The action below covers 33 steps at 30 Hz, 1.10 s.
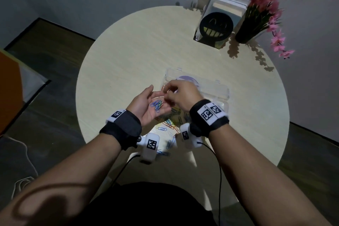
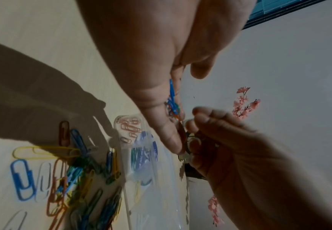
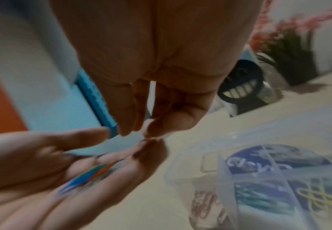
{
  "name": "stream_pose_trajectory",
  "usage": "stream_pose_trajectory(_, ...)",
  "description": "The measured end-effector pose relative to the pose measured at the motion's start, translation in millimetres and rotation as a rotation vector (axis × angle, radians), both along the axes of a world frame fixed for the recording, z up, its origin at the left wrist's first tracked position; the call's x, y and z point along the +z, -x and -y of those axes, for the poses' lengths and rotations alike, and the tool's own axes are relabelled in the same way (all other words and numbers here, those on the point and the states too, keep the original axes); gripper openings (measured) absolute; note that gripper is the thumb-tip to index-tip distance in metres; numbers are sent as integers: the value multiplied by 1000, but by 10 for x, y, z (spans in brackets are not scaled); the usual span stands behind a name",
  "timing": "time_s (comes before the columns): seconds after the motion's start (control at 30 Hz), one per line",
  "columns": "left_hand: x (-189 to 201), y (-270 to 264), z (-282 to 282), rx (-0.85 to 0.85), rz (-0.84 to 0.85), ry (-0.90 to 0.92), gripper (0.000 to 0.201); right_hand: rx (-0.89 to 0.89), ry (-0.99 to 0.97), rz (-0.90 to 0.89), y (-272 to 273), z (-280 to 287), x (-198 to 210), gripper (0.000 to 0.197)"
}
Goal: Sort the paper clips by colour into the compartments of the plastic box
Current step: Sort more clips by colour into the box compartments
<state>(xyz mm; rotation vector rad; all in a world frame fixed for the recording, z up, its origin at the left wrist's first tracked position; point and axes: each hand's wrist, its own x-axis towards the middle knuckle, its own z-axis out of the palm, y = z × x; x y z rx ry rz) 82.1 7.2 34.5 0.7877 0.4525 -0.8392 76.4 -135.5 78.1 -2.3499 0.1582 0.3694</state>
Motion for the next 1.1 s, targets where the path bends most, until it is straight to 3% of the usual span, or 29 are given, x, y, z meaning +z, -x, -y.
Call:
stream_pose_trajectory(0.17, 13, 34, 106, -37, -11, 33, 49, 299, 90, 39, 302, -111, 88, 33)
stream_pose_trajectory(0.37, 52, 53, 177, -105, 2, -13, 54, 326, 301, 52, 446, -86, 36, 21)
stream_pose_trajectory(0.43, 62, 68, 183, -125, -4, 4, 55, 256, 203, 122, 495, -72, 9, 17)
stream_pose_trajectory(0.5, 73, 90, 192, -125, -9, 36, 55, 75, 57, 200, 531, -58, -10, 14)
stream_pose_trajectory(0.7, 151, 141, 222, -124, 20, 69, 63, -295, -203, 181, 544, 24, 53, 12)
stream_pose_trajectory(0.9, 200, 178, 252, -209, 70, 20, 83, 62, 110, 39, 461, -29, 112, 25)
stream_pose_trajectory(1.1, 196, 165, 285, -174, 83, -78, 89, 225, 447, -12, 372, -162, -15, 26)
